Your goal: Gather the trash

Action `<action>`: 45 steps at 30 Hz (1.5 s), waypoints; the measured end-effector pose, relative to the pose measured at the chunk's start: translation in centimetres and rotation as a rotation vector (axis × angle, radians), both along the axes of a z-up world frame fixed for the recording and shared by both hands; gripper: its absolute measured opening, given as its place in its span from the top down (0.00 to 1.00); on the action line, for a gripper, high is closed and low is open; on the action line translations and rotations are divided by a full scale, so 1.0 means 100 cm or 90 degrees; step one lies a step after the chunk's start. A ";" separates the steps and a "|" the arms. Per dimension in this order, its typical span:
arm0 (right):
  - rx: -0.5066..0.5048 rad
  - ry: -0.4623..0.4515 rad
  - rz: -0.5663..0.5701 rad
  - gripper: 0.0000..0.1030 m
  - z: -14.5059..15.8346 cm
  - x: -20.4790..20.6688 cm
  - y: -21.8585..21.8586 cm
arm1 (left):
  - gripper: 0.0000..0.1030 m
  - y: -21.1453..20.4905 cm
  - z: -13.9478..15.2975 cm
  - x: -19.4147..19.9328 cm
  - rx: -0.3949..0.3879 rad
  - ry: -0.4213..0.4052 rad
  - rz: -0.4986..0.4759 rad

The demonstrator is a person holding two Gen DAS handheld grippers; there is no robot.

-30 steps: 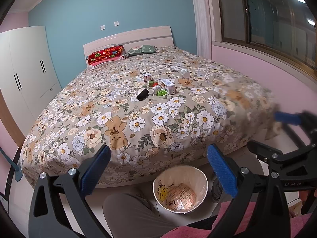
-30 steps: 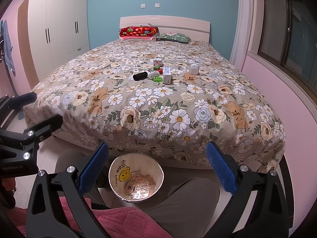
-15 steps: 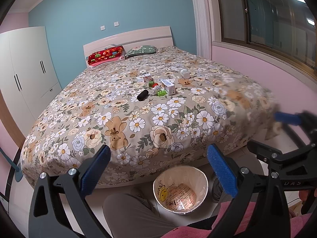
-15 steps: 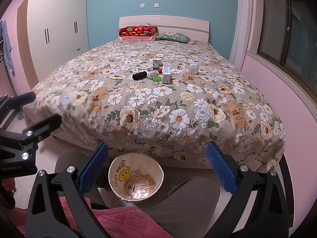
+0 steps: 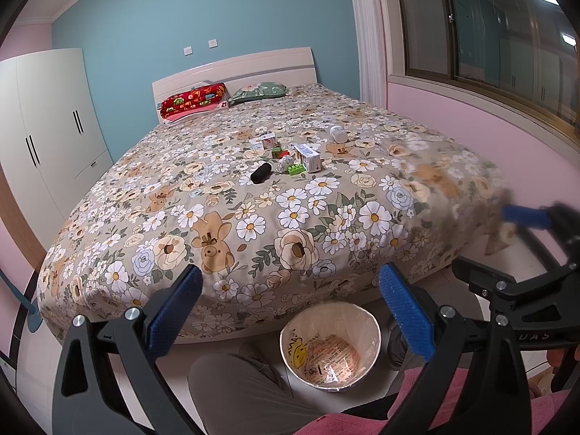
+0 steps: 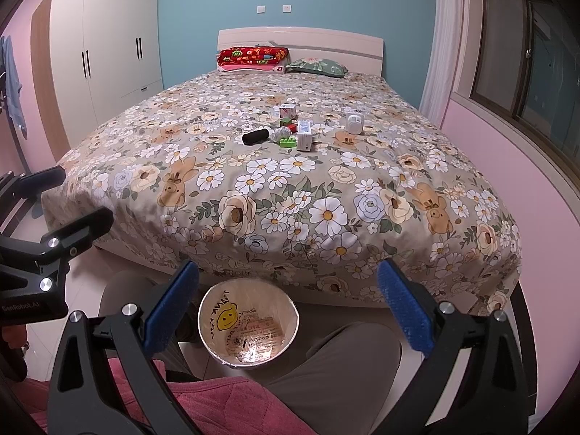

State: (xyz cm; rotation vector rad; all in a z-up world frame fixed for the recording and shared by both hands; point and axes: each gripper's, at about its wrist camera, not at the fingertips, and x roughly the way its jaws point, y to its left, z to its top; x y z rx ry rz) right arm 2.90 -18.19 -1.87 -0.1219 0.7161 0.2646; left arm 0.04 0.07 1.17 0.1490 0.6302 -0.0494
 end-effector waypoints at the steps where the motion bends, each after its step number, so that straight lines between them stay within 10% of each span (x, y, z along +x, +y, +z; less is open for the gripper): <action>1: 0.000 0.000 0.000 0.06 0.000 0.000 -0.001 | 0.04 0.000 -0.001 0.000 0.000 0.000 0.000; 45: -0.008 0.037 0.000 0.06 -0.022 0.023 0.003 | 0.04 0.017 -0.032 0.031 -0.028 0.063 0.013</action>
